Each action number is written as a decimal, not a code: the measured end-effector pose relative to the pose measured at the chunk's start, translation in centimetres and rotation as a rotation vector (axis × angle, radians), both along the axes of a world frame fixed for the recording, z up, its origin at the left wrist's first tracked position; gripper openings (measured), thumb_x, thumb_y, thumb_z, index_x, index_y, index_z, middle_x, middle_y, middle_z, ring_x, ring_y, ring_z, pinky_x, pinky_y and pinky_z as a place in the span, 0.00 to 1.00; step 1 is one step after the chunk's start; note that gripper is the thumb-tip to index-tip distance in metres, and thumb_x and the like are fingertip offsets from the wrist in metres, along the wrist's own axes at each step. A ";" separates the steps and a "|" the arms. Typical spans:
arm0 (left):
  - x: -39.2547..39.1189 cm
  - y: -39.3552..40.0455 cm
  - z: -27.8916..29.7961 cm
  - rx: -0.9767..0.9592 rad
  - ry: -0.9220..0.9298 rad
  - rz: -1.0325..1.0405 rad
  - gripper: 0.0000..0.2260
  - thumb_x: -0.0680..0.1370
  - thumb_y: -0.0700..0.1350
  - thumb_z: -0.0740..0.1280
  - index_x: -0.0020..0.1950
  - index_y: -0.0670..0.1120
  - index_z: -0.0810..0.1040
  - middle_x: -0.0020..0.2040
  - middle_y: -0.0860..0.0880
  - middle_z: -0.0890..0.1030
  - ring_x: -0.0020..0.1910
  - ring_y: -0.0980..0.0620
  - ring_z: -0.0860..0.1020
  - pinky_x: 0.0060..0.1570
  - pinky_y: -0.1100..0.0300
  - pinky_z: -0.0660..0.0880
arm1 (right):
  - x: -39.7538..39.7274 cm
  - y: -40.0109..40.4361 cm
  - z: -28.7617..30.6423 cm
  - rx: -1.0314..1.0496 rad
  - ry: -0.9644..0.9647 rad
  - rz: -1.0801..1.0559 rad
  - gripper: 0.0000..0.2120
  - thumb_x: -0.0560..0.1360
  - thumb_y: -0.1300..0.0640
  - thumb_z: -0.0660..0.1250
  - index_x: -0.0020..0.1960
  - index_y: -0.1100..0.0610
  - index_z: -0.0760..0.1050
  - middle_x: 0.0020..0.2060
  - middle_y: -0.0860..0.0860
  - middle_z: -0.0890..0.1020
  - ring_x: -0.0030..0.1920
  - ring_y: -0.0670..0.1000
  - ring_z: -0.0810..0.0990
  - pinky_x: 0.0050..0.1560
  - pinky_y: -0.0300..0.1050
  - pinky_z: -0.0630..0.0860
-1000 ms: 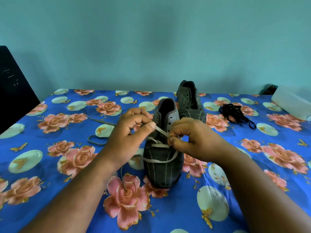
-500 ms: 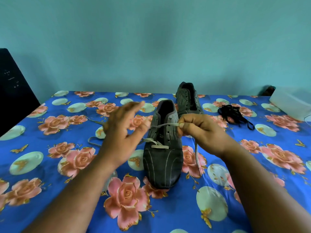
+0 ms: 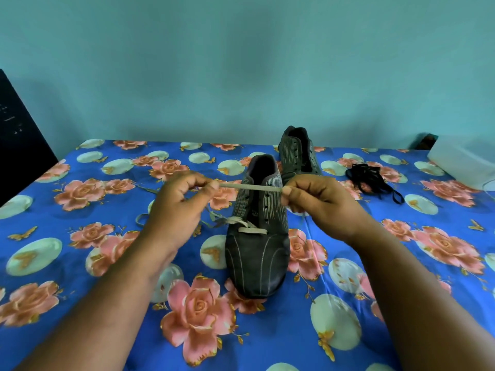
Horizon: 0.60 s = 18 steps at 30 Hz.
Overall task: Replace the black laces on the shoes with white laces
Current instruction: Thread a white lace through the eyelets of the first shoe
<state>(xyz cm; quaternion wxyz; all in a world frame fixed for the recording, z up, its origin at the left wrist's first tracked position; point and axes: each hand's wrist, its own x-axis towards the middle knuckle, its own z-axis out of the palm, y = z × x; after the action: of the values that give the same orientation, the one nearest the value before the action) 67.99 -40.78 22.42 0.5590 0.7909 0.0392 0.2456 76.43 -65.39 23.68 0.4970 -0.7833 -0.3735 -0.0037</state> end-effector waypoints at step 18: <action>0.1 -2.4 -1.3 0.287 -0.201 -0.208 0.06 0.77 0.57 0.67 0.44 0.58 0.80 0.44 0.61 0.81 0.58 0.57 0.79 0.58 0.52 0.74 | -1.1 1.1 -0.3 -0.049 -0.006 0.072 0.11 0.80 0.49 0.66 0.45 0.52 0.82 0.34 0.53 0.78 0.35 0.47 0.73 0.38 0.39 0.71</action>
<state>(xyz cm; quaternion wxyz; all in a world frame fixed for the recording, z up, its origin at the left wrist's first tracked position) 68.09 -43.20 21.10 0.4640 0.8337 -0.1340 0.2676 75.31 -64.24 23.39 0.4764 -0.7811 -0.4030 0.0213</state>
